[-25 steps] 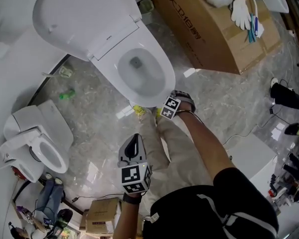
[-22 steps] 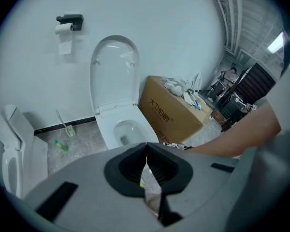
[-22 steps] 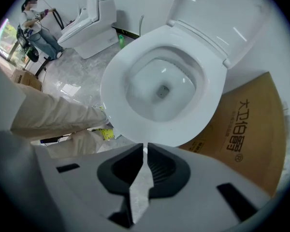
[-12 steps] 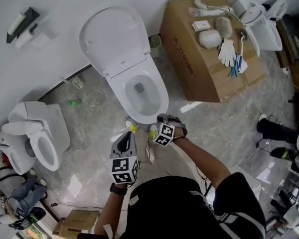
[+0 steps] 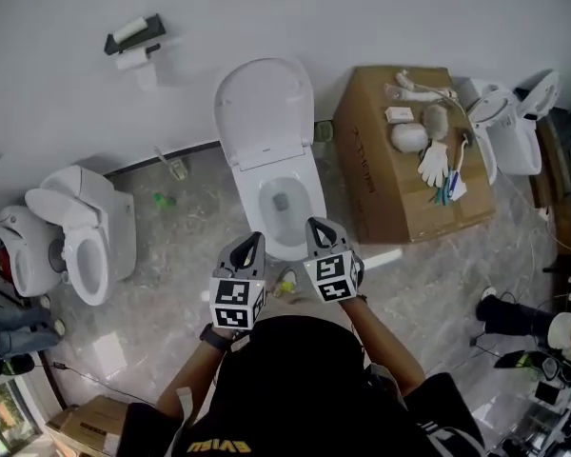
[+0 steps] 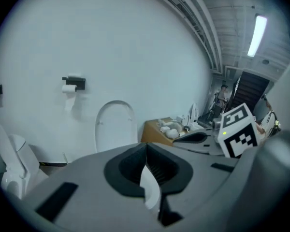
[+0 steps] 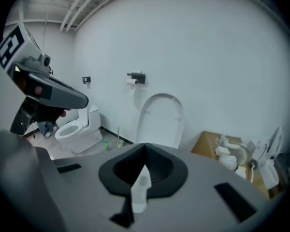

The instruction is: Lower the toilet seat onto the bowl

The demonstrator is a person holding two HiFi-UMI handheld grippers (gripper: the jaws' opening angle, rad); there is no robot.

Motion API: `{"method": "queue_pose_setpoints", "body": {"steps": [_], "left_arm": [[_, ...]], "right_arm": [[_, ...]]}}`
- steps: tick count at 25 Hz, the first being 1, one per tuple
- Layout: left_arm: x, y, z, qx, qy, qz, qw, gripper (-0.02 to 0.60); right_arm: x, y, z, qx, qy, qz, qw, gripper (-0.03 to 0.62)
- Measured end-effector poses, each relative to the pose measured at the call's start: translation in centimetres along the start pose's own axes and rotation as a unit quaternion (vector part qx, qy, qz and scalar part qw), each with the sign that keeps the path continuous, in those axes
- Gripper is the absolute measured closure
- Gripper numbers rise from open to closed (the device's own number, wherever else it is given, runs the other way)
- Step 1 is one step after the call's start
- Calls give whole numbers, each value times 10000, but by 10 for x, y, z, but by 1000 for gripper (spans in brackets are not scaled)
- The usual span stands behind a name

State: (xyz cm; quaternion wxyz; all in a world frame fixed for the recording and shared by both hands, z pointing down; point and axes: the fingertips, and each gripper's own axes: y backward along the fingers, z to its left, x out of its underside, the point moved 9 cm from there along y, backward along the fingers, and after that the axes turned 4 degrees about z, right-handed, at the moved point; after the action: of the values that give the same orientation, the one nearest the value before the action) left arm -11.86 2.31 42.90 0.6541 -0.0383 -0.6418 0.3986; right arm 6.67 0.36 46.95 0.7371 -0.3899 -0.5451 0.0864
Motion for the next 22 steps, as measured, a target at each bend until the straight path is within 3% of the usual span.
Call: {"method": "queue_pose_setpoints", "body": {"steps": [3, 7, 11, 18, 22], "left_arm": [[-22, 20, 9, -111, -31, -335, 9994, 569], [-42, 42, 11, -278, -392, -808, 9956, 569], [-53, 53, 17, -578, -129, -1474, 9873, 569], [-62, 56, 7, -444, -411, -1541, 9862, 569], [-56, 56, 19, -484, -362, -1370, 9887, 569]], "right_arm": [[-29, 38, 0, 189, 134, -553, 9982, 600], [-51, 80, 1, 208, 166, -1024, 9944, 600], [-64, 108, -2, 359, 204, -1310, 9905, 600], [-60, 122, -1, 237, 63, -1358, 9904, 600], [-62, 120, 2, 250, -32, -1391, 9900, 602]]}}
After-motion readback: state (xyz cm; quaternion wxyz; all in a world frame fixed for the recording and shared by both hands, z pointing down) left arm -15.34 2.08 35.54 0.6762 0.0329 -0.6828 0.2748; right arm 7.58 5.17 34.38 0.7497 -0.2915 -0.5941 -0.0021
